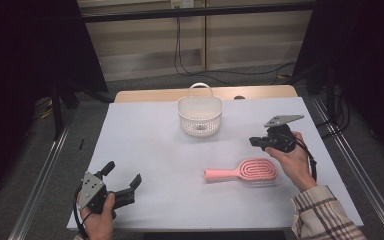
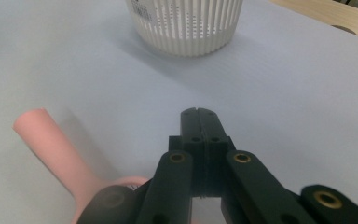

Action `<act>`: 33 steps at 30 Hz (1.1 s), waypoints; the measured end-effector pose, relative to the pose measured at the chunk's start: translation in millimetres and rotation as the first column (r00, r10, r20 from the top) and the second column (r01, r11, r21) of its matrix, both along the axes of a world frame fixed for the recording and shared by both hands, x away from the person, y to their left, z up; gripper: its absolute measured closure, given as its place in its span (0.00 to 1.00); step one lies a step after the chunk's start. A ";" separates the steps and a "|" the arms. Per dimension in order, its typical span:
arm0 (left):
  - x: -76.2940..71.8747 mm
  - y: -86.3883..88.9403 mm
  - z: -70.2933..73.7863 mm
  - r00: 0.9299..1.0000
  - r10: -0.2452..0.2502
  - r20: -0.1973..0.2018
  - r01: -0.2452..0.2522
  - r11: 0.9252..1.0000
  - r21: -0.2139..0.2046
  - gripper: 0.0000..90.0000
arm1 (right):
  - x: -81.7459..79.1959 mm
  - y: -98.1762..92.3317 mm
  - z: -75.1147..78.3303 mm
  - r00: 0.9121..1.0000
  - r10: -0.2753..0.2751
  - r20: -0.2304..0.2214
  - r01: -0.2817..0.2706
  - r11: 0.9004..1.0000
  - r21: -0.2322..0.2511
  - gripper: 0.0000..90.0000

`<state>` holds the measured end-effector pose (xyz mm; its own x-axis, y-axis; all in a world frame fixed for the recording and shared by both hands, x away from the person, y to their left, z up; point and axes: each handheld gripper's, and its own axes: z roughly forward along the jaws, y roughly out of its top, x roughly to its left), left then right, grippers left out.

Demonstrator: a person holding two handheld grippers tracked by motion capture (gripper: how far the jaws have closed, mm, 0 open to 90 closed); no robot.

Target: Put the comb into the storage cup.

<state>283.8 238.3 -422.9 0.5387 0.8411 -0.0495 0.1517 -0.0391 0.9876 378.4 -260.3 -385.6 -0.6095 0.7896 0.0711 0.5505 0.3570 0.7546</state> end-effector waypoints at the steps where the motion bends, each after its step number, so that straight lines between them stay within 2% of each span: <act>1: -0.2 -0.2 -0.1 1.000 -0.002 -0.001 0.002 1.000 0.001 0.02 | 0.3 -0.3 -0.2 1.000 0.002 -0.008 -0.002 1.000 -0.001 1.00; 4: -0.4 -0.1 0.3 1.000 -0.008 0.003 0.008 1.000 0.009 0.02 | 1.9 -2.7 -1.5 1.000 -0.012 -0.022 0.011 1.000 -0.019 1.00; 6: -0.2 -0.6 0.2 1.000 -0.006 0.002 0.006 1.000 0.001 0.02 | 2.8 -4.6 -1.9 0.999 -0.014 -0.037 0.013 1.000 -0.010 1.00; 22: -0.2 -0.4 0.2 1.000 -0.007 0.001 0.007 1.000 0.000 0.02 | 6.2 -9.2 -8.0 0.992 -0.012 -0.124 0.005 0.998 -0.057 1.00; 28: 0.1 -0.3 0.2 1.000 -0.004 0.001 0.004 1.000 -0.002 0.02 | 5.0 -10.0 -11.1 0.993 -0.008 -0.120 -0.001 0.997 -0.081 1.00; 33: 0.0 -0.4 0.3 1.000 -0.005 0.001 0.005 1.000 -0.002 0.02 | 5.5 -13.3 -15.3 0.990 -0.007 -0.139 -0.007 0.995 -0.095 1.00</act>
<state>283.8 237.9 -422.7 0.5431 0.8382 -0.0505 0.1503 -0.0378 0.9879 383.9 -273.6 -400.9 -0.5989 0.7968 0.0794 0.6476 0.4237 0.6333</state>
